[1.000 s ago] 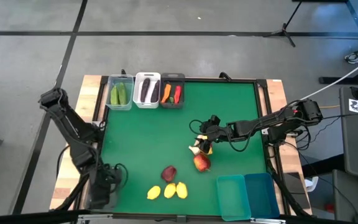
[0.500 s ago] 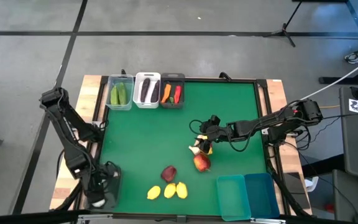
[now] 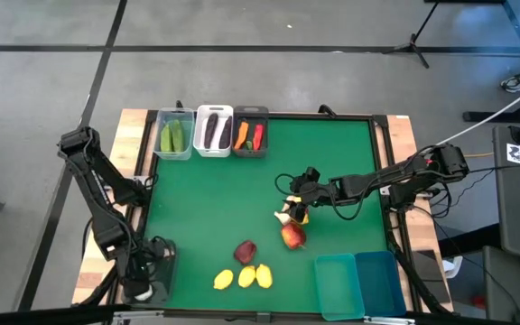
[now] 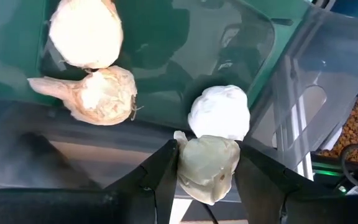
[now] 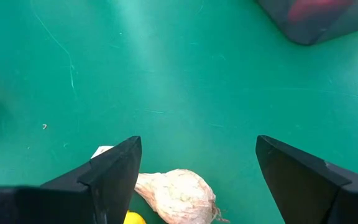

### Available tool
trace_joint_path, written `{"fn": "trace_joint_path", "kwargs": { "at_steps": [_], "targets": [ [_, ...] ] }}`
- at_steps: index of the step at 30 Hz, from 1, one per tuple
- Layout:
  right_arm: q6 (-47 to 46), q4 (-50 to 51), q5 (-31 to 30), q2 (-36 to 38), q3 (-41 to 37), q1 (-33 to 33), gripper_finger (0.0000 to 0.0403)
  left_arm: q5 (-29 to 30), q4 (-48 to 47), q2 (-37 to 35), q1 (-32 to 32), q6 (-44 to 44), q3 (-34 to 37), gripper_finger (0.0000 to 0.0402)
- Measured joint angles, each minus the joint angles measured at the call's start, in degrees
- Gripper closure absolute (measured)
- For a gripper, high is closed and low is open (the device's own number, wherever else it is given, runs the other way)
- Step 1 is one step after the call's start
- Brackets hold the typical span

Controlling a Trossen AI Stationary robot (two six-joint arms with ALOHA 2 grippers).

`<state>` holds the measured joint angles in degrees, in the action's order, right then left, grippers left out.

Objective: Sort produce into baskets
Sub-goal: Put the white garlic into the bottom black bin

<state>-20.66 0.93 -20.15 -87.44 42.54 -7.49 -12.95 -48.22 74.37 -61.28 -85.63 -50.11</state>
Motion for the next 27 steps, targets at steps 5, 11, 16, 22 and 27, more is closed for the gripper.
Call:
{"fn": "trace_joint_path", "kwargs": {
  "at_steps": [5, 11, 16, 22, 27],
  "targets": [
    [0.12, 0.01, -0.02, 0.00, 0.00, 0.00, 0.0086, 0.39, 2.29, 0.00, 0.20, -0.19, 0.00, 0.0260],
    [0.14, 0.00, 0.00, 0.00, 0.00, 0.00, 0.0086, 0.51, 4.48, 0.00, 0.20, -1.02, 0.00, 0.0260],
    [0.15, 0.01, 0.00, 0.00, 0.00, 0.00, 0.0086, 5.37, 3.63, 0.00, 0.36, -0.47, 0.00, 0.0260],
    [0.19, 0.02, -0.01, 0.00, 0.00, 0.00, 0.0086, 11.33, 3.74, 0.02, 3.07, 7.69, 0.00, 0.0260],
    [0.56, 0.00, -0.02, 0.00, 0.00, 0.00, 0.0086, 11.61, 3.63, 0.02, 5.42, 9.65, 0.00, 0.0260]
  ]
}}
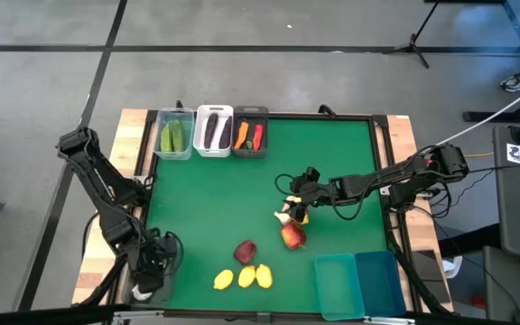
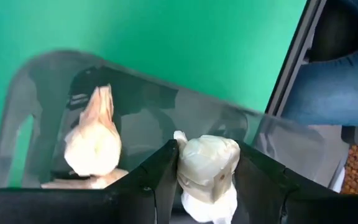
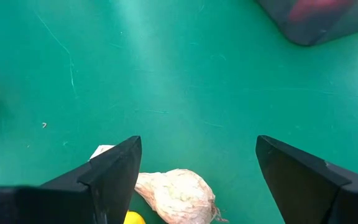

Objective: Sort produce into baskets
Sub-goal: Put the white garlic into the bottom black bin

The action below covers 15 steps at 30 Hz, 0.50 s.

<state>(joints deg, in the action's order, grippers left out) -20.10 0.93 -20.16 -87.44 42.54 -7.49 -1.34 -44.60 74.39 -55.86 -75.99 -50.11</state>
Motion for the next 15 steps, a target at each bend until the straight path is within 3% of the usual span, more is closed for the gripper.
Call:
{"fn": "trace_joint_path", "kwargs": {
  "at_steps": [4, 7, 15],
  "targets": [
    [0.00, 0.00, 0.02, 0.00, 0.00, 0.00, 0.0086, -0.07, -0.20, 0.00, 1.05, -0.97, 0.00, 0.0260],
    [-0.28, 0.00, 0.02, 0.00, 0.00, 0.00, 0.0086, -4.32, -1.96, 0.00, 2.33, -2.77, 0.00, 0.0252],
    [-0.39, 0.02, 0.02, 0.00, 0.00, -0.01, 0.0086, -5.85, -2.91, 0.00, 2.94, -3.82, 0.00, 0.0170]
  ]
}}
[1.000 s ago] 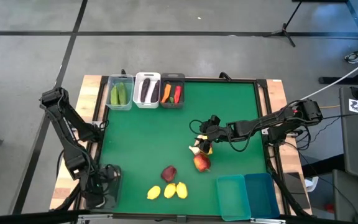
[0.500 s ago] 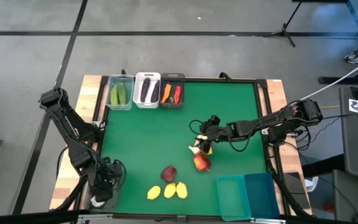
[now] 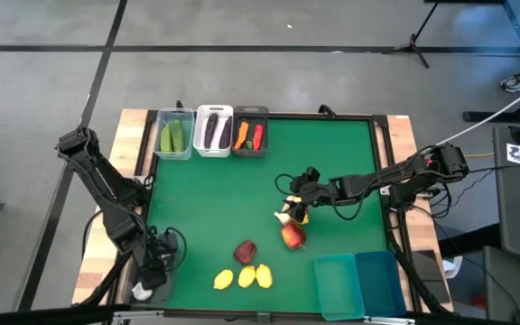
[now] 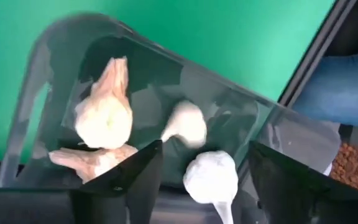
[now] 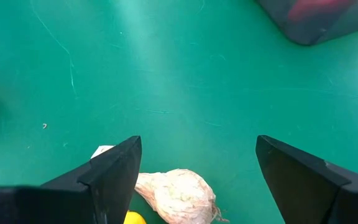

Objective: Sort produce into baskets
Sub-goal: Put the white garlic into the bottom black bin, then put the red apple into the green bin

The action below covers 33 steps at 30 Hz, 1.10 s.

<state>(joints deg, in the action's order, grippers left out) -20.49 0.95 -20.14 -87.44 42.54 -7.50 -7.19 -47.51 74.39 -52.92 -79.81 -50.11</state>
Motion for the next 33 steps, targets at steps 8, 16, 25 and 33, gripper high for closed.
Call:
{"fn": "trace_joint_path", "kwargs": {
  "at_steps": [8, 16, 25, 33],
  "targets": [
    [-0.02, -0.02, 0.00, 0.00, 0.00, -0.01, 0.0086, 18.43, 4.76, 0.00, 3.08, 6.52, 0.00, 0.0151],
    [-0.17, -0.02, 0.00, 0.00, 0.00, -0.01, 0.0086, 43.07, 16.84, 0.72, 10.39, 22.48, 0.00, 0.0151],
    [-0.24, -0.02, 0.12, 0.00, 0.00, -0.01, 0.0086, 47.57, 38.61, 9.18, 19.26, 37.69, 0.00, 0.0151],
    [-0.26, 0.00, 0.17, 0.00, 0.00, -0.01, 0.0086, 47.50, 47.90, 16.63, 22.63, 41.65, -1.30, 0.0151]
  ]
}}
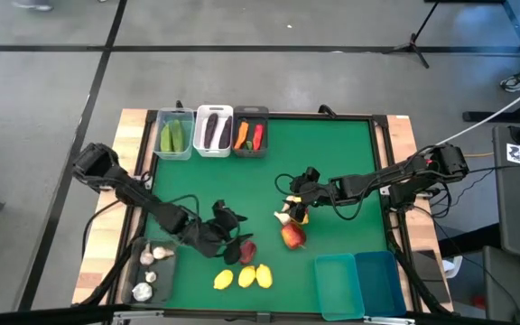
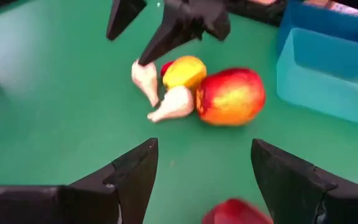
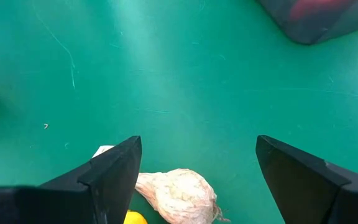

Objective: Sort produce into baskets
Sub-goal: Put the red apple into the green bin

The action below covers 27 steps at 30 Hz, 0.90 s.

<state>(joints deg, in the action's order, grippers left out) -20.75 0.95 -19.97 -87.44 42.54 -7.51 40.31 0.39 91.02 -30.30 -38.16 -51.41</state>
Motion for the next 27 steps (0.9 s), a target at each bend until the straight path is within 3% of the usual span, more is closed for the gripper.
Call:
{"fn": "trace_joint_path", "kwargs": {
  "at_steps": [7, 20, 27],
  "targets": [
    [-0.38, 0.01, 0.03, 0.00, 0.00, 0.00, 0.0086, 0.07, 0.63, -2.81, 0.84, 5.01, -4.30, 0.0159],
    [0.01, -0.04, 2.03, 0.00, 0.00, -0.04, 0.0086, 0.27, -6.50, 3.27, 1.44, -14.21, -4.34, 0.0164],
    [2.00, -0.45, 5.20, 0.00, 0.00, -2.02, 0.0086, -0.91, -6.33, 5.14, 1.37, -12.78, -4.32, 0.0164]
  ]
}}
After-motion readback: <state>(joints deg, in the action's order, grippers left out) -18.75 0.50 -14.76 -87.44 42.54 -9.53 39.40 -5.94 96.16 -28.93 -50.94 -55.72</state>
